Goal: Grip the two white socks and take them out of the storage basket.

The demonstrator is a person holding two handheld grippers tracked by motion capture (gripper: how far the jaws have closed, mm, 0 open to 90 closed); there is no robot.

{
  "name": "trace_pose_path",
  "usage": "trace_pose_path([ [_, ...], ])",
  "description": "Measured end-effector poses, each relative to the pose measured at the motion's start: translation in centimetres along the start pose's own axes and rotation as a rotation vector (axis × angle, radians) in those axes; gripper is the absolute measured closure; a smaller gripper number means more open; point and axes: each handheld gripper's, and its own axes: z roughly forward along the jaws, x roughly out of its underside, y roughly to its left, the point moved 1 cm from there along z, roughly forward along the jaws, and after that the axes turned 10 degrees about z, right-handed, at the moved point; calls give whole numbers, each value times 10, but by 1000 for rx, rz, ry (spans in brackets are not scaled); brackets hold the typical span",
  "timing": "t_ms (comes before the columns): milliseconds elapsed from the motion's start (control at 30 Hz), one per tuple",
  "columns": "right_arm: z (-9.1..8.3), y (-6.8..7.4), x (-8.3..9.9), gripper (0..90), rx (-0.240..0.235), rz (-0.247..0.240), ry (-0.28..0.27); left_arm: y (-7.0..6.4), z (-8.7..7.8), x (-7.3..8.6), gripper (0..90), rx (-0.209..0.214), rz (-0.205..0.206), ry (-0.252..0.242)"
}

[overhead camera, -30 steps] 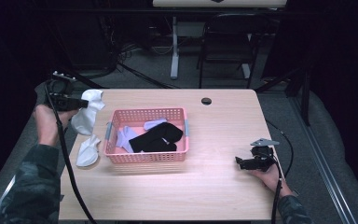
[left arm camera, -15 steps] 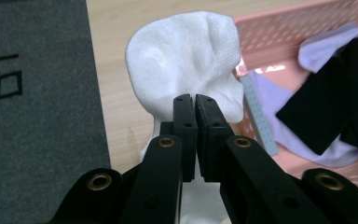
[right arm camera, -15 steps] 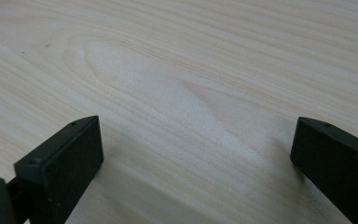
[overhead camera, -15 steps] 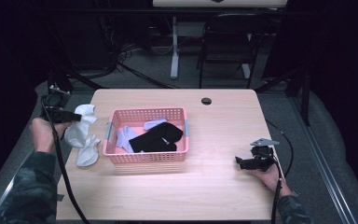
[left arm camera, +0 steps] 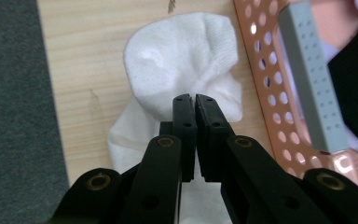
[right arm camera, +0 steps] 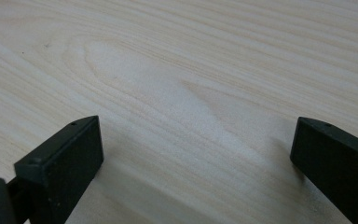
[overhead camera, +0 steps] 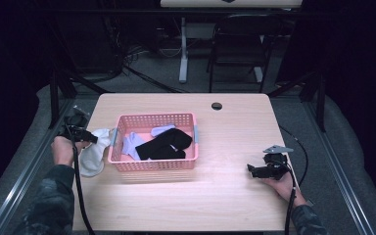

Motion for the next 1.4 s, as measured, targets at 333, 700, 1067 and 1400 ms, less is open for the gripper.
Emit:
trace_pose_path([
  [333, 0, 0, 0, 16, -2, -2, 0, 4, -10, 15, 367, -17, -57, -86],
  [700, 0, 0, 0, 16, -1, -1, -1, -17, -45, 58, 142, -68, -21, -254],
  [1067, 0, 0, 0, 16, 5, 4, -3, -45, -32, 97, 45, -81, 13, -235],
  [1400, 0, 0, 0, 16, 7, 0, 1, -62, -15, 125, 2, -53, 7, -223],
])
